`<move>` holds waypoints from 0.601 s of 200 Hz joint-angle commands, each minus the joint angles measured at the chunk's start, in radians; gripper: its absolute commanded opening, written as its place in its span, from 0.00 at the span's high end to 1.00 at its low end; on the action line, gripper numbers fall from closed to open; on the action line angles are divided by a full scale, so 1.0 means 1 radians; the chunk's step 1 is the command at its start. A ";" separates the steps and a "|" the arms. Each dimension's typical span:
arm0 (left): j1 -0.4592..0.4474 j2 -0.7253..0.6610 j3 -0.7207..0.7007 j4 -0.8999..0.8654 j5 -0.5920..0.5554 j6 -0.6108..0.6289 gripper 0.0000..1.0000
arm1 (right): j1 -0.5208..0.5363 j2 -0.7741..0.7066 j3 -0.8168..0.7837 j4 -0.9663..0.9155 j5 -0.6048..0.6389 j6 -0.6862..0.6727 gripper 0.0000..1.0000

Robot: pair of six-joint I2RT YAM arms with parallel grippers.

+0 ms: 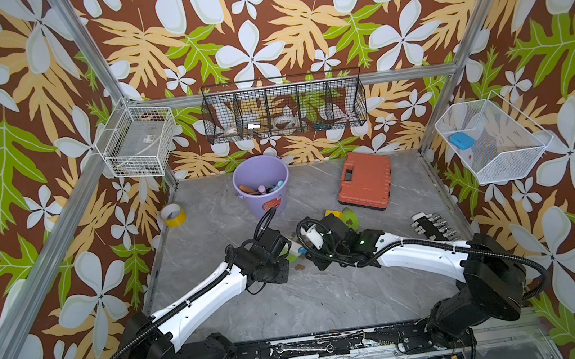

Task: Brush the soil off the hand trowel and place it into the bucket
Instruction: Brush off the soil from the hand trowel.

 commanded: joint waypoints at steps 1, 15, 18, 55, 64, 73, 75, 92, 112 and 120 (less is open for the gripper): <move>0.001 -0.012 -0.004 0.014 -0.014 -0.011 1.00 | -0.005 -0.046 0.027 -0.018 0.001 -0.017 1.00; 0.002 -0.018 -0.006 0.010 -0.020 -0.015 1.00 | 0.055 -0.070 0.055 -0.015 -0.050 -0.026 1.00; 0.001 -0.018 -0.006 0.010 -0.021 -0.015 1.00 | 0.070 -0.071 0.060 -0.014 -0.062 -0.029 1.00; 0.001 -0.026 -0.007 0.015 -0.014 -0.024 1.00 | 0.133 0.053 0.082 -0.060 -0.065 -0.024 1.00; 0.001 -0.033 -0.010 0.018 -0.009 -0.026 1.00 | 0.107 0.065 0.073 -0.069 0.006 -0.036 1.00; 0.001 -0.041 -0.014 0.014 -0.010 -0.027 1.00 | 0.058 0.057 0.053 -0.054 0.045 -0.029 1.00; 0.002 -0.041 -0.014 0.012 -0.010 -0.027 1.00 | 0.047 0.053 0.048 -0.048 0.049 -0.026 1.00; 0.001 -0.050 -0.014 0.001 -0.017 -0.029 1.00 | 0.002 0.009 0.029 -0.011 0.068 -0.005 1.00; 0.001 -0.051 -0.014 -0.005 -0.029 -0.036 1.00 | 0.042 -0.040 0.034 0.017 -0.008 0.009 1.00; 0.002 -0.050 -0.014 -0.004 -0.029 -0.037 1.00 | 0.084 -0.053 0.039 0.024 -0.022 -0.001 1.00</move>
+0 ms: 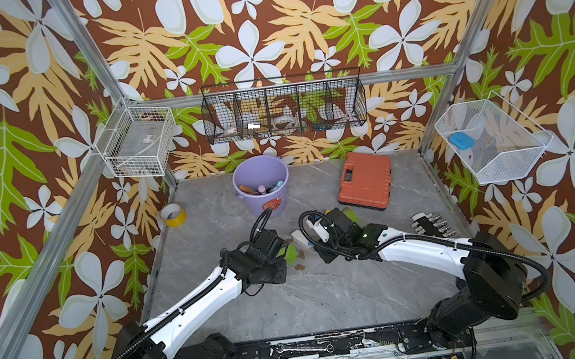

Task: Brush the soil off the hand trowel and place it into the bucket
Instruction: Brush off the soil from the hand trowel.

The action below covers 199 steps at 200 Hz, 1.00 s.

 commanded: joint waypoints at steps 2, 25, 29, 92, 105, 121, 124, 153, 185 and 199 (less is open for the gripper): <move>0.001 -0.004 0.001 0.000 -0.018 -0.012 1.00 | 0.079 -0.038 0.012 0.060 -0.060 -0.003 1.00; 0.001 0.007 0.004 0.007 -0.008 -0.009 1.00 | 0.139 0.020 0.042 0.033 -0.146 -0.024 1.00; 0.001 0.008 0.004 0.009 -0.006 -0.008 1.00 | 0.139 0.040 0.048 0.015 -0.146 -0.026 1.00; 0.001 -0.016 -0.007 0.004 -0.014 -0.018 1.00 | -0.012 0.031 0.062 -0.032 -0.001 -0.039 1.00; 0.001 -0.018 -0.007 0.002 -0.017 -0.022 1.00 | 0.005 0.005 0.067 -0.016 -0.093 -0.029 1.00; 0.001 -0.016 -0.007 0.003 -0.017 -0.024 1.00 | 0.063 -0.005 0.075 -0.003 -0.163 -0.039 1.00; 0.001 -0.016 -0.008 0.003 -0.018 -0.023 1.00 | 0.075 0.000 0.079 -0.006 -0.173 -0.043 1.00; 0.001 -0.024 -0.008 0.012 -0.010 -0.022 1.00 | 0.096 0.098 0.125 -0.091 -0.143 -0.056 1.00; 0.001 -0.042 -0.013 0.007 -0.012 -0.019 1.00 | 0.010 0.107 0.117 -0.100 0.053 -0.017 1.00; 0.001 -0.046 -0.012 -0.001 -0.014 -0.021 1.00 | -0.002 0.063 0.109 -0.082 0.104 -0.004 1.00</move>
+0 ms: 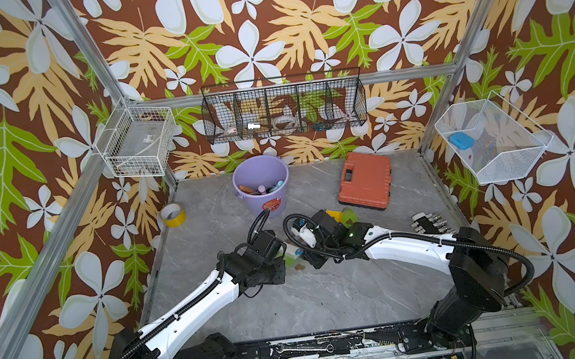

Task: Brush the soil off the hand trowel and place it into the bucket
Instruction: Brush off the soil from the hand trowel.

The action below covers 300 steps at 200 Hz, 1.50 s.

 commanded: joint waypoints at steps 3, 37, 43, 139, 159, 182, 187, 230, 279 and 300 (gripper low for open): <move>0.001 -0.010 0.003 -0.001 -0.014 -0.001 1.00 | -0.019 -0.059 -0.006 0.018 0.134 0.028 1.00; 0.002 -0.005 0.021 -0.008 -0.029 -0.003 1.00 | -0.018 -0.172 -0.054 0.098 -0.009 0.057 1.00; 0.001 -0.004 0.026 -0.008 -0.032 -0.003 1.00 | -0.017 -0.184 -0.066 0.113 -0.045 0.062 1.00; 0.001 -0.022 0.024 0.059 -0.026 -0.009 1.00 | -0.104 -0.081 -0.095 0.098 -0.023 0.088 1.00; 0.001 -0.006 0.017 0.091 -0.008 -0.017 1.00 | -0.129 -0.184 -0.139 0.158 0.041 0.105 1.00; 0.001 -0.001 0.024 0.137 0.017 -0.033 1.00 | -0.129 -0.253 -0.172 0.185 0.069 0.111 1.00; 0.001 -0.009 0.019 0.157 0.027 -0.043 1.00 | -0.129 -0.261 -0.178 0.191 0.072 0.117 1.00; 0.112 -0.163 -0.140 0.439 0.269 -0.229 1.00 | -0.129 -0.300 -0.190 0.219 0.059 0.175 1.00; 0.454 -0.489 -0.606 1.199 0.595 -0.854 1.00 | -0.129 -0.388 -0.289 0.352 0.062 0.297 1.00; 0.530 -0.527 -0.797 1.511 0.602 -1.097 1.00 | -0.129 -0.391 -0.325 0.434 0.004 0.358 1.00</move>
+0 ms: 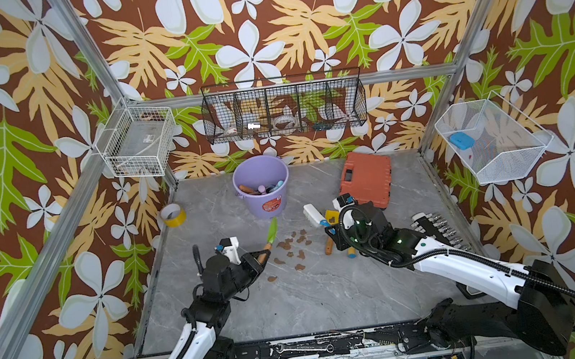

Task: Brush the soil off the hand trowel and place it into the bucket
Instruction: Brush off the soil from the hand trowel.

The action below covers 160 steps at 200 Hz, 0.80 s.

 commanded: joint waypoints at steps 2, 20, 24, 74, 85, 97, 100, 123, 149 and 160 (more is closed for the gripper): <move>0.057 -0.027 -0.148 0.535 0.109 -0.401 1.00 | 0.000 -0.004 -0.027 0.144 -0.048 0.095 1.00; 0.066 -0.017 -0.212 0.599 0.103 -0.451 1.00 | 0.005 0.005 -0.052 0.217 -0.096 0.134 1.00; 0.065 -0.014 -0.223 0.617 0.103 -0.458 1.00 | 0.009 0.007 -0.056 0.231 -0.102 0.141 1.00; 0.065 -0.019 -0.238 0.640 0.105 -0.469 1.00 | 0.063 0.018 -0.084 0.353 -0.109 0.185 1.00; 0.066 -0.017 -0.238 0.643 0.107 -0.471 1.00 | 0.069 0.022 -0.096 0.402 -0.125 0.205 1.00; 0.066 -0.015 -0.238 0.646 0.109 -0.470 1.00 | 0.074 0.029 -0.093 0.415 -0.135 0.212 1.00; 0.066 -0.014 -0.238 0.647 0.108 -0.470 1.00 | 0.075 0.029 -0.094 0.416 -0.134 0.212 1.00; 0.065 0.000 -0.238 0.663 0.109 -0.470 1.00 | 0.075 0.024 -0.106 0.439 -0.138 0.224 1.00; 0.065 0.033 -0.238 0.716 0.120 -0.483 1.00 | 0.079 0.043 -0.103 0.501 -0.177 0.246 1.00; 0.065 0.044 -0.240 0.741 0.120 -0.489 1.00 | 0.090 0.058 -0.086 0.506 -0.180 0.244 1.00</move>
